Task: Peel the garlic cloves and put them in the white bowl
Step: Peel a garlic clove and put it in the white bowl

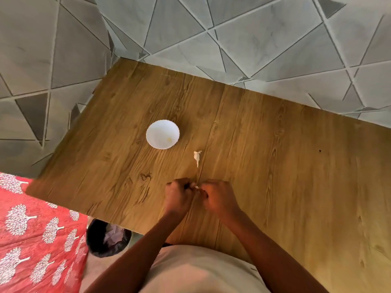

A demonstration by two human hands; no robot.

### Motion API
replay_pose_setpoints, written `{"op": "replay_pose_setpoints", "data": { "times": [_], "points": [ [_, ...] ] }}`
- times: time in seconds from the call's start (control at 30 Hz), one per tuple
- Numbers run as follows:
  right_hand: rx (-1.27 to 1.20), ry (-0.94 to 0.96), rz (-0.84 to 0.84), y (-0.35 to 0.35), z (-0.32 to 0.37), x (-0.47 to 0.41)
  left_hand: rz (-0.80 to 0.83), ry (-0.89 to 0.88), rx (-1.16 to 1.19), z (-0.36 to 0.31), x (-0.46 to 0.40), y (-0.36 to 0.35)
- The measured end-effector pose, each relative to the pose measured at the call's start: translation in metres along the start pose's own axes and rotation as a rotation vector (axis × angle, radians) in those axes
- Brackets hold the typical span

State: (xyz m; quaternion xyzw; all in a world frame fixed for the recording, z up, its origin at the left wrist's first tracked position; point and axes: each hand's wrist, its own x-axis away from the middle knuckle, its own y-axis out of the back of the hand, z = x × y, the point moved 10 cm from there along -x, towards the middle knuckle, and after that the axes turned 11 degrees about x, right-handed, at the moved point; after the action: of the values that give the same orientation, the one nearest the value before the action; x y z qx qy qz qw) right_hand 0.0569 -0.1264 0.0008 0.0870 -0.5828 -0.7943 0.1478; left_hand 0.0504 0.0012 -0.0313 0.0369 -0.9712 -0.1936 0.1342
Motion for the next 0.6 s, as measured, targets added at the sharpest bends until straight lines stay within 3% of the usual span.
{"op": "replay_pose_setpoints", "data": {
  "times": [0.13, 0.3, 0.37, 0.43, 0.6],
  "points": [
    [0.086, 0.091, -0.033, 0.005, 0.005, 0.001, -0.02, 0.051, 0.058, 0.009, 0.002, -0.003],
    [-0.434, -0.368, 0.094, -0.018, -0.033, -0.006, -0.013, 0.011, 0.177, 0.005, -0.001, -0.001],
    [-0.62, -0.462, 0.133, -0.028, -0.035, -0.004, -0.01, 0.018, 0.191, 0.005, -0.005, 0.002],
    [-0.527, -0.383, 0.131, -0.022, -0.029, -0.008, -0.005, 0.017, 0.179, 0.002, -0.007, 0.003],
    [0.039, -0.07, 0.15, -0.004, -0.002, -0.016, -0.002, 0.0, 0.104, 0.001, -0.011, 0.004]
  ]
}}
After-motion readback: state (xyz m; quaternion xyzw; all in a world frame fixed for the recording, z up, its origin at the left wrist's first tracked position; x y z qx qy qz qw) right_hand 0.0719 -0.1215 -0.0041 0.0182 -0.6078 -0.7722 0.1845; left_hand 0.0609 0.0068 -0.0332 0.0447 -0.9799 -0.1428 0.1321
